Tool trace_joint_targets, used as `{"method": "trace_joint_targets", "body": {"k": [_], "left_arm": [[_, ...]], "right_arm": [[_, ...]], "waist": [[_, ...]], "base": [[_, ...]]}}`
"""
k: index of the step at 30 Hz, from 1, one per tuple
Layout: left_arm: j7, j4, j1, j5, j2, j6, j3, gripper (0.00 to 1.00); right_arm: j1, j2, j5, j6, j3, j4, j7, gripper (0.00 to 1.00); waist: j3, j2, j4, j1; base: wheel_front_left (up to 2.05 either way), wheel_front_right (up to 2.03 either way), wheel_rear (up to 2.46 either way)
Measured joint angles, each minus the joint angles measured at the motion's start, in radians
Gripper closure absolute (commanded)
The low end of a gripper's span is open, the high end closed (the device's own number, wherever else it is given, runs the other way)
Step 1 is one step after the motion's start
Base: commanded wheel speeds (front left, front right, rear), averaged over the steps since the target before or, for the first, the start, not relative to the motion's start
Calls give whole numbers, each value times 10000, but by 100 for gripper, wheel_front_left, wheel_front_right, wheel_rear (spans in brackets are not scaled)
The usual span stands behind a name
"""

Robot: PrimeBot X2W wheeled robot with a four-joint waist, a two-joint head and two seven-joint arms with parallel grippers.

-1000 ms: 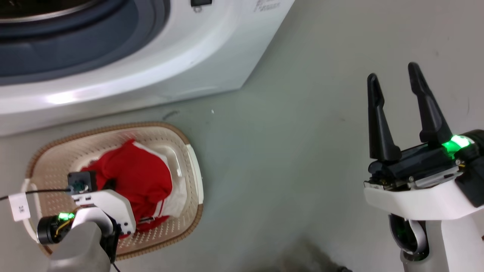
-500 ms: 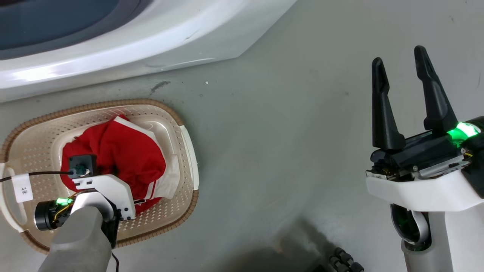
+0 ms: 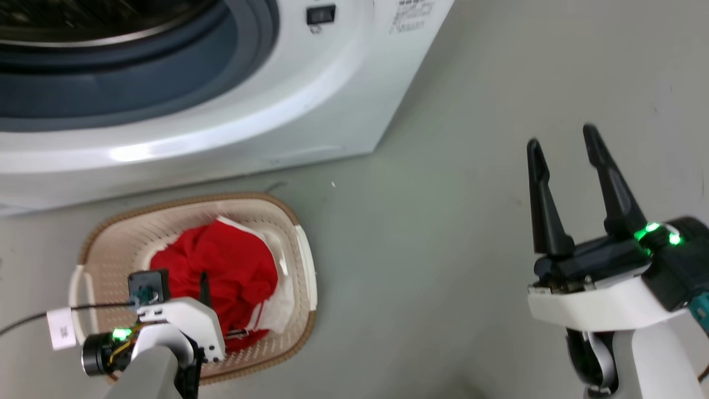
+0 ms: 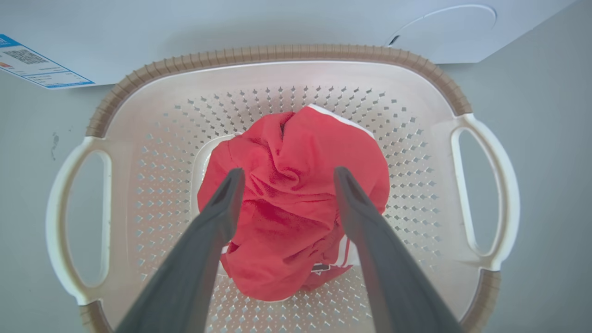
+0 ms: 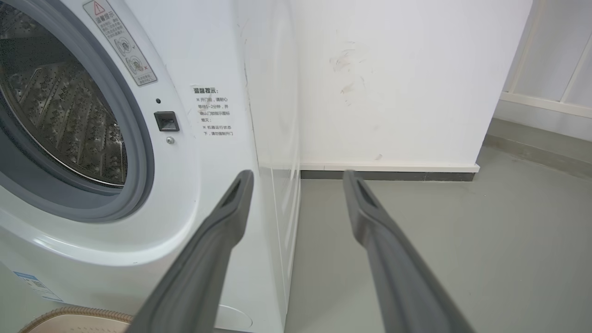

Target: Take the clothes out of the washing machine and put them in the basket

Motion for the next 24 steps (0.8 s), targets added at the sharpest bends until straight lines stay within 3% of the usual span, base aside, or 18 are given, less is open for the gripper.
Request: {"method": "trace_joint_targets", "body": {"k": [8,24], "left_arm": [[0,-2366,1843,1055,-397,278,1277,0],[0,-6475,4335,3264,-1565,50,3496,0]], "right_arm": [[873,0,-244,0,-165,221,0,0],[2277,-2,-372,0,-481,481,0,0]], "waist": [[-1496,0,421,-2],[-3910,0,1246,-3]], "base": [[0,0,0],[0,0,0]]}}
